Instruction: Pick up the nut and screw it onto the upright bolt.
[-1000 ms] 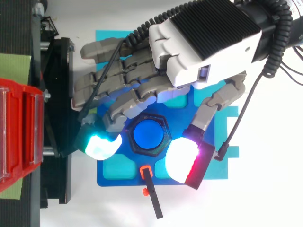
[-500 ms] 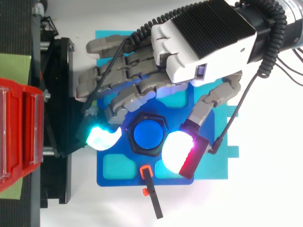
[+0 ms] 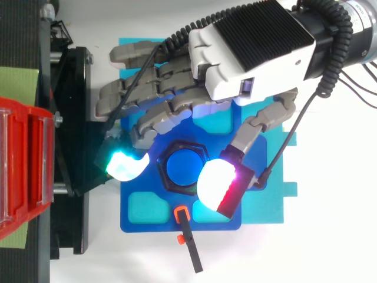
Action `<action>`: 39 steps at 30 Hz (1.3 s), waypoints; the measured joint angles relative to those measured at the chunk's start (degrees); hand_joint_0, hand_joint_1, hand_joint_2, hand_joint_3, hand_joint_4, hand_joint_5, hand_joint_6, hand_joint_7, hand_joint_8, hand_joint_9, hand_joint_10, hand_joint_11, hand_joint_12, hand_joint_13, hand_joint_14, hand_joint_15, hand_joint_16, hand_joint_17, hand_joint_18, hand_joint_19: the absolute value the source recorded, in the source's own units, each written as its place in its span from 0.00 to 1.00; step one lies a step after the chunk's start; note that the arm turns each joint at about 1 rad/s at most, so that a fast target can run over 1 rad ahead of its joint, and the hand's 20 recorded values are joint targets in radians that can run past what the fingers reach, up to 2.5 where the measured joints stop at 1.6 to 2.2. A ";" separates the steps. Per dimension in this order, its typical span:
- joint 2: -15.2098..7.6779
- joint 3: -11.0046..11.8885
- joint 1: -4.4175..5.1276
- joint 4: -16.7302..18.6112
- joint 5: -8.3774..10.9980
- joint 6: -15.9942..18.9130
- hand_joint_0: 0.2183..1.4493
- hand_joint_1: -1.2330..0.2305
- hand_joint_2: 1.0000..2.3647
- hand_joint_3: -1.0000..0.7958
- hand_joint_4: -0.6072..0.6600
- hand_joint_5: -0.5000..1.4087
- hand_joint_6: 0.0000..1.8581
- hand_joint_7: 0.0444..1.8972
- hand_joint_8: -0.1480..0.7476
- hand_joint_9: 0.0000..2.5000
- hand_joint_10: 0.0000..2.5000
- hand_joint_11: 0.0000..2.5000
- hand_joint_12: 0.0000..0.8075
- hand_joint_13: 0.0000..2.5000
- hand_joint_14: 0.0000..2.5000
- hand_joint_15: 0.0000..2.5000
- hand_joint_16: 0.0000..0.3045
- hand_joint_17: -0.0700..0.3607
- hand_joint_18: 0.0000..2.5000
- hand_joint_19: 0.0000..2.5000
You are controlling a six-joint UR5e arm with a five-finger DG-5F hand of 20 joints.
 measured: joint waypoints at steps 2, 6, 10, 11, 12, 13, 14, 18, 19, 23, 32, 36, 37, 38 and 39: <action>-0.01 -0.01 0.08 -0.20 0.29 0.00 0.17 0.71 0.00 0.28 0.51 0.13 0.27 0.28 0.37 0.07 0.00 0.00 0.42 0.05 0.00 0.00 0.15 0.40 0.00 0.00; -0.01 -0.12 0.22 -0.63 0.53 0.00 0.17 0.71 0.00 0.28 0.53 0.13 0.27 0.30 0.38 0.07 0.00 0.00 0.42 0.05 0.00 0.00 0.14 0.39 0.00 0.00; 0.02 -0.19 0.30 -1.20 0.58 0.00 0.17 0.71 0.00 0.28 0.57 0.14 0.27 0.33 0.41 0.08 0.00 0.00 0.40 0.07 0.00 0.00 0.12 0.35 0.00 0.00; 0.01 -0.18 0.31 -1.27 0.58 0.00 0.17 0.71 0.00 0.28 0.57 0.15 0.27 0.33 0.41 0.09 0.00 0.00 0.39 0.08 0.00 0.00 0.12 0.35 0.00 0.00; 0.01 -0.17 0.33 -1.31 0.58 0.00 0.18 0.70 0.00 0.28 0.58 0.15 0.27 0.34 0.42 0.09 0.00 0.00 0.37 0.09 0.00 0.00 0.10 0.33 0.00 0.00; 0.02 -0.18 0.36 -1.35 0.58 0.00 0.18 0.70 0.00 0.28 0.58 0.15 0.27 0.35 0.43 0.11 0.00 0.00 0.35 0.10 0.00 0.00 0.09 0.31 0.00 0.00; 0.01 -0.17 0.38 -1.38 0.58 0.00 0.18 0.69 0.00 0.28 0.59 0.15 0.27 0.35 0.43 0.11 0.00 0.00 0.34 0.10 0.00 0.00 0.08 0.30 0.00 0.00; 0.02 -0.19 0.40 -1.45 0.59 0.02 0.19 0.68 0.00 0.28 0.62 0.17 0.27 0.40 0.45 0.14 0.00 0.00 0.29 0.13 0.00 0.00 0.06 0.26 0.00 0.00; 0.01 -0.19 0.40 -1.45 0.59 0.04 0.19 0.67 0.00 0.28 0.63 0.17 0.27 0.42 0.44 0.15 0.00 0.00 0.28 0.14 0.00 0.00 0.06 0.26 0.00 0.00; 0.01 -0.20 0.42 -1.37 0.59 0.06 0.20 0.66 0.00 0.28 0.65 0.18 0.27 0.50 0.42 0.18 0.00 0.00 0.24 0.16 0.00 0.00 0.05 0.23 0.02 0.00; 0.01 -0.21 0.27 -1.06 0.56 0.08 0.21 0.61 0.00 0.28 0.57 0.20 0.27 0.68 0.36 0.22 0.00 0.00 0.18 0.19 0.00 0.00 0.03 0.21 0.06 0.00; 0.03 -0.20 0.10 -0.91 0.49 0.14 0.21 0.60 0.00 0.28 0.57 0.20 0.30 0.69 0.37 0.22 0.00 0.00 0.18 0.19 0.00 0.00 0.03 0.21 0.07 0.00; 0.03 -0.19 0.08 -0.87 0.50 0.15 0.21 0.60 0.00 0.28 0.57 0.20 0.32 0.67 0.38 0.22 0.00 0.00 0.18 0.19 0.00 0.00 0.03 0.21 0.07 0.00; 0.04 -0.17 0.05 -0.82 0.51 0.16 0.21 0.60 0.00 0.28 0.57 0.20 0.33 0.65 0.38 0.22 0.00 0.00 0.19 0.19 0.00 0.00 0.03 0.21 0.07 0.00; 0.04 -0.18 0.04 -0.71 0.53 0.16 0.21 0.60 0.00 0.28 0.57 0.19 0.35 0.63 0.38 0.23 0.00 0.00 0.19 0.20 0.00 0.00 0.03 0.21 0.07 0.00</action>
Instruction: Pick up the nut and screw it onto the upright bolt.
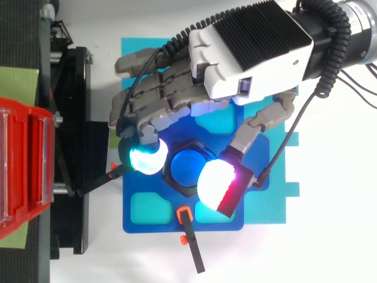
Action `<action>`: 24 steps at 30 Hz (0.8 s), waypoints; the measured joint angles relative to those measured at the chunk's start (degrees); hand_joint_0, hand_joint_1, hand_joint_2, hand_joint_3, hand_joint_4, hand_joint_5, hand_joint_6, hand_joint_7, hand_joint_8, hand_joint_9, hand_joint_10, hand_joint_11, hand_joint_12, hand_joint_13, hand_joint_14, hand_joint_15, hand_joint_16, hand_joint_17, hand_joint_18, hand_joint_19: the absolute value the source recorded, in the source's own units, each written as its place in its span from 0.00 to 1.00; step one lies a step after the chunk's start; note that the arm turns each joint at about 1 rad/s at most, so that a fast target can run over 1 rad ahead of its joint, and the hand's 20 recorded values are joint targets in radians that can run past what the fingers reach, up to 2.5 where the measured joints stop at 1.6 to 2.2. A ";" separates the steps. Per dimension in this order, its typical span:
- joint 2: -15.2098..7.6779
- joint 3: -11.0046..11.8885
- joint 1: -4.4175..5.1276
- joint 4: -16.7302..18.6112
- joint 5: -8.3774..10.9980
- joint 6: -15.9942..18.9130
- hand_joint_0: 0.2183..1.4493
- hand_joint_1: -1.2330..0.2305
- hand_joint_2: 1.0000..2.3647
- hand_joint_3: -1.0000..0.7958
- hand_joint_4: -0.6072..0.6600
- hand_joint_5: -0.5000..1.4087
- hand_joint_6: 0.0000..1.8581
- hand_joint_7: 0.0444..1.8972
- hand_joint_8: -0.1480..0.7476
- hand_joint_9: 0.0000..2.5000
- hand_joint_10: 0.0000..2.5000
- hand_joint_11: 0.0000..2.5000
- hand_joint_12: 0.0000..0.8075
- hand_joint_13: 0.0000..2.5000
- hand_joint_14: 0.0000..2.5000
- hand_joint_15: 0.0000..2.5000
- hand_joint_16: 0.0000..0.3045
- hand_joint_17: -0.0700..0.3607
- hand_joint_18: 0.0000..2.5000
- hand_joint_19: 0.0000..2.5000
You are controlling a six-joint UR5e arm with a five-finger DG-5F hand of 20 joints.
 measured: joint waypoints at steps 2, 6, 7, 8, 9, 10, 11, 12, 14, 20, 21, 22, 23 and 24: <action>0.01 0.00 -0.03 0.14 0.03 0.01 0.21 0.60 0.00 0.28 0.56 0.20 0.37 0.60 0.39 0.24 0.00 0.00 0.19 0.21 0.00 0.00 0.03 0.21 0.08 0.00; 0.01 0.03 -0.08 0.27 0.05 0.01 0.22 0.59 0.00 0.28 0.56 0.20 0.41 0.57 0.40 0.29 0.00 0.00 0.20 0.25 0.00 0.00 0.03 0.20 0.12 0.00; 0.01 0.04 -0.12 0.27 0.05 0.00 0.22 0.58 0.00 0.28 0.56 0.21 0.42 0.58 0.40 0.30 0.00 0.00 0.20 0.26 0.00 0.00 0.02 0.20 0.13 0.00; 0.01 0.04 -0.15 0.28 0.05 -0.01 0.22 0.58 0.00 0.28 0.55 0.21 0.42 0.58 0.40 0.31 0.00 0.00 0.20 0.27 0.00 0.00 0.02 0.20 0.13 0.00; 0.01 0.04 -0.20 0.29 0.05 -0.03 0.22 0.58 0.00 0.28 0.54 0.22 0.42 0.59 0.39 0.33 0.00 0.00 0.20 0.28 0.00 0.00 0.02 0.20 0.15 0.00; 0.02 0.04 -0.27 0.29 0.04 -0.04 0.23 0.58 0.00 0.28 0.54 0.22 0.42 0.60 0.39 0.34 0.00 0.00 0.21 0.30 0.00 0.00 0.02 0.20 0.16 0.00; 0.02 0.04 -0.32 0.29 0.03 -0.05 0.23 0.58 0.00 0.28 0.53 0.22 0.42 0.61 0.39 0.35 0.00 0.00 0.21 0.31 0.00 0.00 0.02 0.20 0.16 0.00; 0.02 0.04 -0.38 0.29 0.01 -0.06 0.23 0.58 0.00 0.28 0.53 0.23 0.41 0.63 0.38 0.38 0.00 0.00 0.21 0.33 0.00 0.00 0.02 0.19 0.18 0.00; 0.00 0.04 -0.56 0.38 -0.05 -0.07 0.23 0.58 0.00 0.28 0.53 0.24 0.41 0.63 0.38 0.41 0.00 0.00 0.21 0.35 0.00 0.00 0.02 0.19 0.20 0.00; 0.00 0.05 -1.55 1.75 -0.45 -0.08 0.24 0.58 0.00 0.28 0.51 0.25 0.41 0.64 0.38 0.46 0.00 0.00 0.23 0.40 0.00 0.00 0.03 0.21 0.25 0.00; 0.00 0.05 -1.71 1.99 -0.54 -0.07 0.23 0.57 0.00 0.28 0.50 0.26 0.41 0.65 0.37 0.47 0.00 0.00 0.23 0.40 0.00 0.00 0.03 0.21 0.26 0.00; 0.00 0.05 -1.92 2.33 -0.69 -0.05 0.23 0.57 0.00 0.28 0.48 0.26 0.41 0.65 0.37 0.49 0.00 0.00 0.23 0.42 0.00 0.00 0.03 0.21 0.27 0.00; 0.01 0.05 -2.10 2.58 -0.83 -0.03 0.24 0.57 0.00 0.28 0.48 0.26 0.41 0.65 0.36 0.51 0.00 0.00 0.23 0.43 0.00 0.01 0.03 0.21 0.27 0.00; 0.01 0.05 -2.34 2.87 -1.01 -0.02 0.24 0.57 0.00 0.28 0.48 0.26 0.41 0.64 0.35 0.54 0.00 0.02 0.23 0.45 0.00 0.02 0.03 0.21 0.28 0.00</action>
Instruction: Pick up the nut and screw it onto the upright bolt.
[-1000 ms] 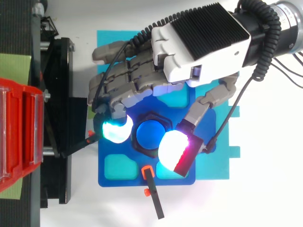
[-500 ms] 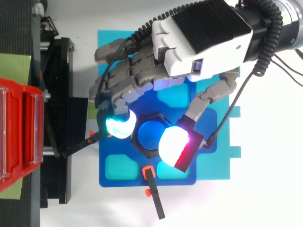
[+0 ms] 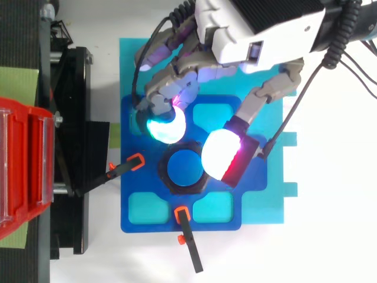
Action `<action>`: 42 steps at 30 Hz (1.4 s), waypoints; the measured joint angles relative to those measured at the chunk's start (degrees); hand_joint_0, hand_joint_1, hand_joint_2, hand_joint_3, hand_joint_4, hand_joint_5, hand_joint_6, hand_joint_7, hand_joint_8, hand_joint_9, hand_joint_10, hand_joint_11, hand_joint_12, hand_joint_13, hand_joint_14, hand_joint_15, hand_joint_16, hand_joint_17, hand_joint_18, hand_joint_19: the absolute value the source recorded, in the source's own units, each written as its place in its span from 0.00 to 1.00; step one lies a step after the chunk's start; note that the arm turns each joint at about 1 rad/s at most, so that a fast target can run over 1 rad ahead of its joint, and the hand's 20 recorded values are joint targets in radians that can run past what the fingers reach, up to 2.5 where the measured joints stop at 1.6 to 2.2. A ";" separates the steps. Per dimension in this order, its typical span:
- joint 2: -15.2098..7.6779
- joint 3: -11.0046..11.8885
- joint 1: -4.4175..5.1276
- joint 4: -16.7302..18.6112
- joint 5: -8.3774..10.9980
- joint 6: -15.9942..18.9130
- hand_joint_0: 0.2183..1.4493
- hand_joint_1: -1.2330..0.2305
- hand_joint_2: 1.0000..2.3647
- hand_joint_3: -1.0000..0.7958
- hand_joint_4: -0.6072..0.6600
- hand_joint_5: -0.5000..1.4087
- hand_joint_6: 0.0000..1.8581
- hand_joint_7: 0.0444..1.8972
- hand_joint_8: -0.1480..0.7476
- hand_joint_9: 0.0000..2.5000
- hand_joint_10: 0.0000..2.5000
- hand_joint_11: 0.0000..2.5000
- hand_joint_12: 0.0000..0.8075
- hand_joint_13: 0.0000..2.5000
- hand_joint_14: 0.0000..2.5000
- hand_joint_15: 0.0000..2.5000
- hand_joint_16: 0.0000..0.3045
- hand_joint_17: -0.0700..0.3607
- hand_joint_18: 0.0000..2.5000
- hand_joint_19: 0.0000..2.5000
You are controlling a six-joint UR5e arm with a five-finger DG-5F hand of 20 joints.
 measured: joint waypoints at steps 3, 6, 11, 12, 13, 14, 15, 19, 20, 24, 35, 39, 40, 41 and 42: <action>0.00 0.06 -0.53 0.54 -0.39 0.02 0.24 0.57 0.00 0.28 0.48 0.26 0.43 0.62 0.35 0.64 0.00 0.09 0.21 0.50 0.00 0.05 0.02 0.20 0.33 0.00; 0.00 0.53 -1.22 0.96 -1.03 0.04 0.24 0.58 0.00 0.28 0.48 0.27 0.43 0.61 0.37 0.72 0.01 0.18 0.21 0.53 0.00 0.05 0.03 0.20 0.37 0.00; 0.01 2.41 -2.19 -0.03 -2.75 0.11 0.23 0.58 0.00 0.28 0.52 0.27 0.36 0.71 0.41 0.67 0.00 0.16 0.24 0.46 0.00 0.02 0.04 0.22 0.31 0.00; 0.00 2.90 -2.34 -0.35 -3.01 0.18 0.23 0.58 0.00 0.28 0.56 0.27 0.29 0.81 0.42 0.64 0.00 0.15 0.26 0.43 0.00 0.01 0.04 0.23 0.28 0.00; 0.01 3.71 -2.50 -0.80 -3.33 0.34 0.22 0.59 0.00 0.28 0.60 0.25 0.27 0.75 0.44 0.58 0.00 0.11 0.27 0.39 0.00 0.00 0.05 0.24 0.24 0.00; 0.01 4.42 -2.60 -1.14 -3.56 0.50 0.22 0.59 0.00 0.28 0.61 0.24 0.27 0.70 0.44 0.57 0.00 0.10 0.27 0.37 0.00 0.00 0.05 0.25 0.23 0.00; 0.01 5.22 -2.65 -1.54 -3.83 0.68 0.22 0.59 0.00 0.28 0.61 0.24 0.27 0.70 0.44 0.57 0.00 0.10 0.27 0.37 0.00 0.00 0.05 0.25 0.23 0.00; 0.02 8.63 -2.40 -3.64 -4.96 1.48 0.20 0.60 0.00 0.28 0.59 0.17 0.27 0.38 0.40 0.32 0.00 0.00 0.32 0.24 0.00 0.00 0.09 0.30 0.09 0.00; 0.02 9.07 -2.29 -4.03 -5.08 1.60 0.20 0.59 0.00 0.28 0.58 0.17 0.27 0.37 0.39 0.30 0.00 0.00 0.32 0.22 0.00 0.00 0.09 0.30 0.08 0.00; 0.00 8.73 -1.37 -4.64 -4.66 1.85 0.19 0.60 0.00 0.28 0.52 0.14 0.27 0.30 0.37 0.16 0.00 0.00 0.36 0.13 0.00 0.00 0.11 0.33 0.00 0.00; 0.01 3.55 1.26 -1.47 -2.37 3.20 0.18 0.62 0.00 0.28 0.50 0.13 0.27 0.28 0.36 0.09 0.00 0.00 0.38 0.07 0.00 0.00 0.11 0.34 0.00 0.00; 0.01 3.26 1.65 -1.42 -2.24 3.49 0.18 0.62 0.00 0.28 0.49 0.13 0.27 0.28 0.36 0.08 0.00 0.00 0.38 0.07 0.00 0.00 0.11 0.34 0.00 0.00; 0.01 3.26 1.73 -1.46 -2.15 3.52 0.18 0.62 0.00 0.28 0.49 0.13 0.27 0.28 0.36 0.08 0.00 0.00 0.38 0.07 0.00 0.00 0.11 0.34 0.00 0.00; 0.01 3.25 1.78 -1.49 -2.07 3.53 0.18 0.62 0.00 0.28 0.49 0.13 0.27 0.28 0.36 0.08 0.00 0.00 0.38 0.06 0.00 0.00 0.11 0.34 0.00 0.00; 0.01 3.25 1.83 -1.52 -2.01 3.53 0.18 0.62 0.00 0.28 0.49 0.13 0.27 0.28 0.36 0.08 0.00 0.00 0.38 0.06 0.00 0.00 0.12 0.35 0.00 0.00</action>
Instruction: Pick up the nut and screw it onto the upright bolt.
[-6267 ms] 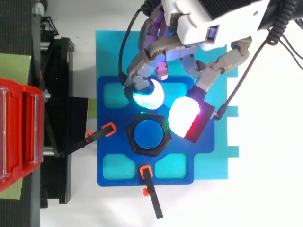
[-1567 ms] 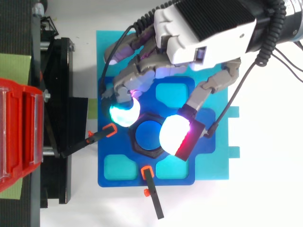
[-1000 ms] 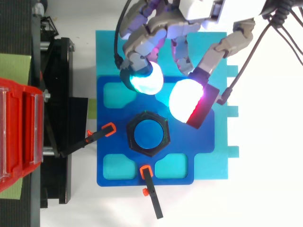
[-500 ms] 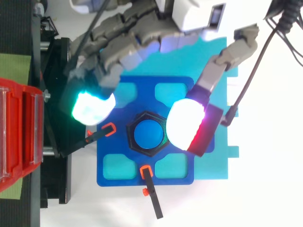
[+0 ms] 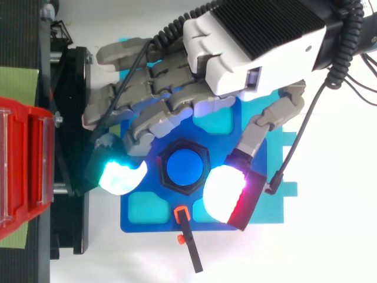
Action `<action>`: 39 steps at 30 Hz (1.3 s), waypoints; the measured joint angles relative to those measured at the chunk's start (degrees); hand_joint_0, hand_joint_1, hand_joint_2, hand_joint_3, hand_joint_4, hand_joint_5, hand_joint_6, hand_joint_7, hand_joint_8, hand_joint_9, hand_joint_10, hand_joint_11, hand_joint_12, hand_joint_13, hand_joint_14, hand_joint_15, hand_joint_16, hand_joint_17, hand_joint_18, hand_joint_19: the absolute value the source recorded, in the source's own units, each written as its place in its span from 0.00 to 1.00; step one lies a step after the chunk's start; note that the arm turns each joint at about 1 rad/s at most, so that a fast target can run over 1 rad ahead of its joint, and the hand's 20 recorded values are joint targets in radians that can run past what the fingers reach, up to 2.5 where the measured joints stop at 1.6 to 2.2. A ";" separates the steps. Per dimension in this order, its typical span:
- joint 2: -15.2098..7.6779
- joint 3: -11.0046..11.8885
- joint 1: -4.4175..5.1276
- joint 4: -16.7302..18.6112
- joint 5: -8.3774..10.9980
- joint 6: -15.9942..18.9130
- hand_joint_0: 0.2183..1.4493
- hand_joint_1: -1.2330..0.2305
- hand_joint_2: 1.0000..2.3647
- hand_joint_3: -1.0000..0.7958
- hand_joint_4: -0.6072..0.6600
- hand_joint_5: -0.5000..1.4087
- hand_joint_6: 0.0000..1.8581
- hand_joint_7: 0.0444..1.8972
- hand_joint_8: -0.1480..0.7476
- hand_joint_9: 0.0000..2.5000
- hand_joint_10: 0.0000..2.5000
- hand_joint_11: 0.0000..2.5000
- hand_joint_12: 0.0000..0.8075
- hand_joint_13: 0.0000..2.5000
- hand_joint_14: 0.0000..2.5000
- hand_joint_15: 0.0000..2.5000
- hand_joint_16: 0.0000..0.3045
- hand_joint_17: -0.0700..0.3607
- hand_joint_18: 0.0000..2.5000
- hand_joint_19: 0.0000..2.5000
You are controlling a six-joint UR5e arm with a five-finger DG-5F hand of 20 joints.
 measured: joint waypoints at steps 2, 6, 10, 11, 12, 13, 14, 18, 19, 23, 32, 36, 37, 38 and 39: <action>0.00 -0.03 0.09 -0.05 0.10 0.01 0.18 0.62 0.00 0.28 0.49 0.13 0.27 0.28 0.35 0.08 0.00 0.00 0.38 0.06 0.00 0.00 0.12 0.35 0.00 0.00; -0.02 -0.06 0.16 -0.30 0.16 -0.02 0.18 0.62 0.00 0.28 0.49 0.13 0.27 0.28 0.36 0.07 0.00 0.00 0.39 0.06 0.00 0.00 0.12 0.35 0.00 0.00; -0.03 -0.65 0.17 -0.80 0.35 -0.44 0.18 0.62 0.00 0.28 0.49 0.13 0.27 0.28 0.36 0.07 0.00 0.00 0.38 0.06 0.00 0.00 0.12 0.35 0.00 0.00; -0.02 -0.90 0.17 -0.79 0.45 -0.53 0.18 0.62 0.00 0.28 0.49 0.13 0.27 0.28 0.36 0.07 0.00 0.00 0.38 0.06 0.00 0.00 0.12 0.35 0.00 0.00; -0.01 -1.17 0.18 -0.74 0.62 -0.60 0.18 0.62 0.00 0.28 0.49 0.13 0.27 0.29 0.36 0.07 0.00 0.00 0.38 0.06 0.00 0.00 0.12 0.35 0.00 0.00; -0.02 -1.56 0.18 -0.58 0.94 -0.67 0.18 0.62 0.00 0.28 0.49 0.13 0.27 0.29 0.36 0.08 0.00 0.00 0.38 0.07 0.00 0.00 0.12 0.35 0.00 0.00; -0.01 -1.89 0.18 -0.32 1.25 -0.67 0.18 0.62 0.00 0.28 0.49 0.13 0.27 0.29 0.36 0.08 0.00 0.00 0.38 0.07 0.00 0.00 0.12 0.35 0.00 0.00; -0.02 -2.81 0.20 0.99 2.35 -0.67 0.19 0.61 0.00 0.28 0.50 0.13 0.27 0.29 0.36 0.07 0.00 0.00 0.38 0.07 0.00 0.00 0.11 0.34 0.00 0.00; -0.02 -2.91 0.21 1.25 2.50 -0.70 0.19 0.61 0.00 0.28 0.50 0.13 0.27 0.29 0.36 0.06 0.00 0.00 0.38 0.07 0.00 0.00 0.11 0.34 0.00 0.00; -0.04 -3.06 0.25 1.43 2.97 -0.85 0.19 0.61 0.00 0.28 0.50 0.13 0.27 0.29 0.36 0.05 0.00 0.00 0.38 0.07 0.00 0.00 0.11 0.34 0.00 0.00; -0.08 -3.58 0.31 0.41 3.68 -2.63 0.19 0.61 0.00 0.28 0.52 0.14 0.27 0.31 0.37 0.06 0.00 0.00 0.38 0.10 0.00 0.00 0.11 0.34 0.00 0.00; -0.08 -5.10 0.42 1.62 3.98 -3.15 0.19 0.60 0.00 0.28 0.53 0.14 0.27 0.32 0.37 0.07 0.00 0.00 0.38 0.11 0.00 0.00 0.11 0.33 0.00 0.00; -0.06 -5.71 0.47 2.15 4.16 -3.17 0.19 0.60 0.00 0.28 0.54 0.14 0.27 0.33 0.38 0.08 0.00 0.00 0.38 0.11 0.00 0.00 0.11 0.33 0.00 0.00; -0.06 -6.11 0.52 2.52 4.26 -3.16 0.19 0.60 0.00 0.28 0.55 0.14 0.27 0.34 0.38 0.08 0.00 0.00 0.38 0.12 0.00 0.00 0.11 0.33 0.00 0.00; -0.05 -6.43 0.56 2.81 4.35 -3.14 0.19 0.60 0.00 0.28 0.57 0.15 0.27 0.35 0.39 0.09 0.00 0.00 0.38 0.12 0.00 0.00 0.11 0.33 0.00 0.00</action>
